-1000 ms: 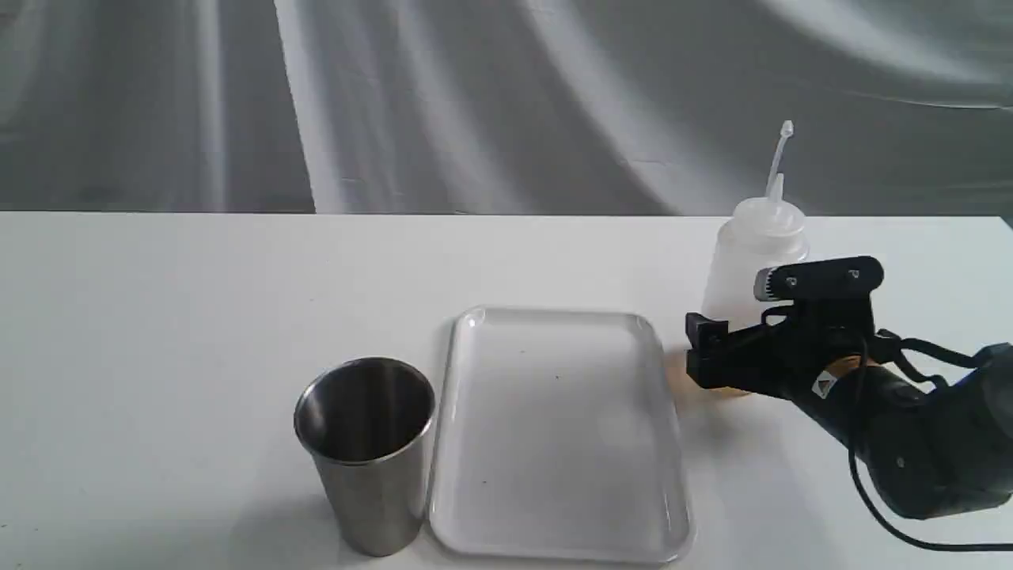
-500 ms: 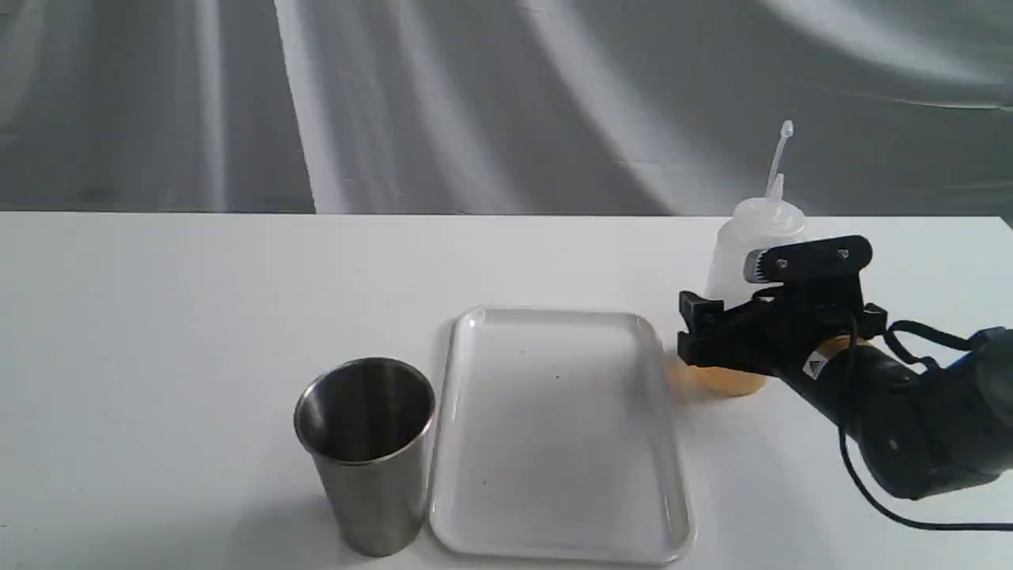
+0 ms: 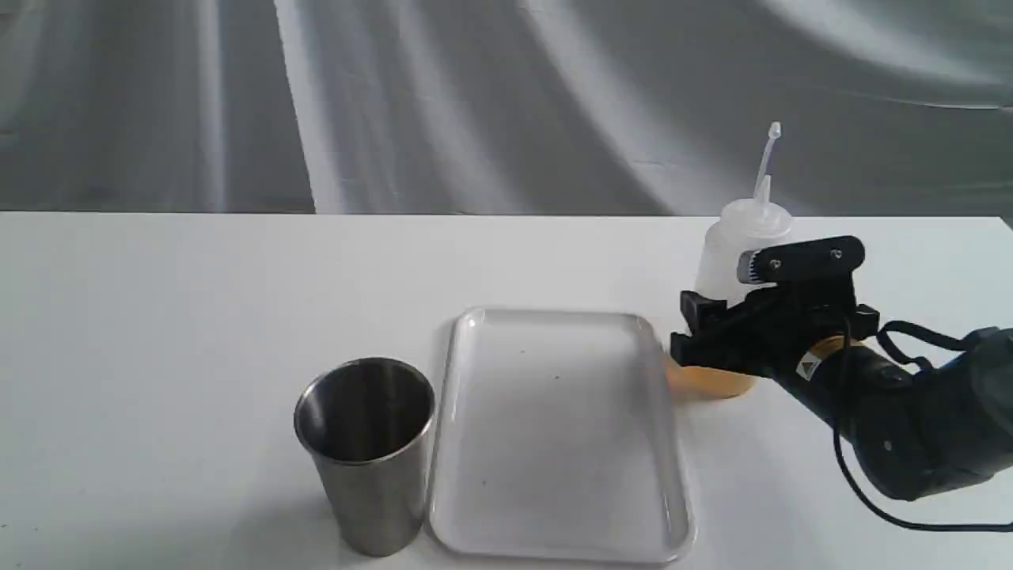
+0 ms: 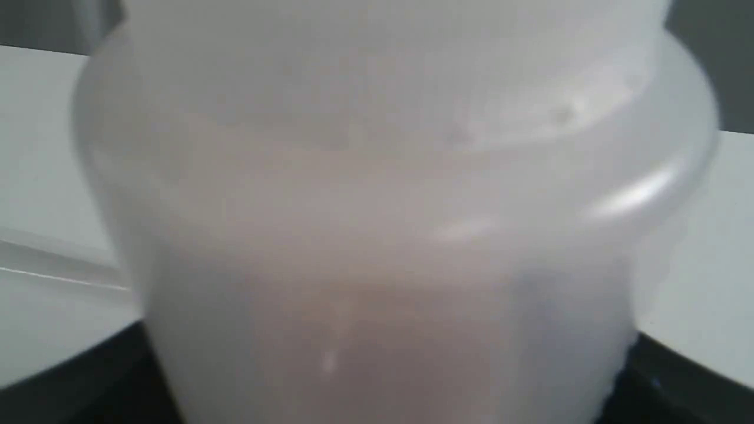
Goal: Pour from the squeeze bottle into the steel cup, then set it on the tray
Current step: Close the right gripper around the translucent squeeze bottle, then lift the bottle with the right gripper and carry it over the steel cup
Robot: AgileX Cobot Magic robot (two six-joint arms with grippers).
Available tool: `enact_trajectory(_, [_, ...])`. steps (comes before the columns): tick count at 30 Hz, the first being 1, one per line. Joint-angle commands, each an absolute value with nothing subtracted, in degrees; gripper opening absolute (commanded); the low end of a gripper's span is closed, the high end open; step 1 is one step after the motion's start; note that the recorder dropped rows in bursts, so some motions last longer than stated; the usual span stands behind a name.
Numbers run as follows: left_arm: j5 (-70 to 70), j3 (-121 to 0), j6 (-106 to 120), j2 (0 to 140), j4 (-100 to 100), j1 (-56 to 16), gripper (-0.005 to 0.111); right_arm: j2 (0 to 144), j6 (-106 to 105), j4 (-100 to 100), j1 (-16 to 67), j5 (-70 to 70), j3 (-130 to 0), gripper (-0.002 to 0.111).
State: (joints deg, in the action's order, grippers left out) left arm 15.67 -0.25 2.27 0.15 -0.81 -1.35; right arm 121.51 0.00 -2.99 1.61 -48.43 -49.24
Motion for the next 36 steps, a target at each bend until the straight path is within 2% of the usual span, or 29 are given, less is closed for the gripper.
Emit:
enact_trajectory(1, [15.2,0.0,2.0,0.0,-0.9,-1.3,0.0,121.5,0.6,-3.6,2.4,-47.0,-49.5,0.009])
enact_trajectory(6, [15.2,0.0,2.1,0.0,-0.9,-1.3,0.0,121.3,0.6,-3.7,2.8,-46.5,-49.5,0.0])
enact_trajectory(17, [15.2,0.0,2.0,0.0,-0.9,-1.3,0.0,110.4,0.4,-3.8,2.8,-37.9,-49.5,0.0])
enact_trajectory(27, [15.2,0.0,2.0,0.0,-0.9,-1.3,0.0,96.1,-4.7,-5.4,2.9,-22.8,-49.5,0.0])
enact_trajectory(36, [15.2,0.0,2.1,0.0,-0.9,-1.3,0.0,88.3,-7.5,-8.7,7.9,-14.3,-50.1,0.0])
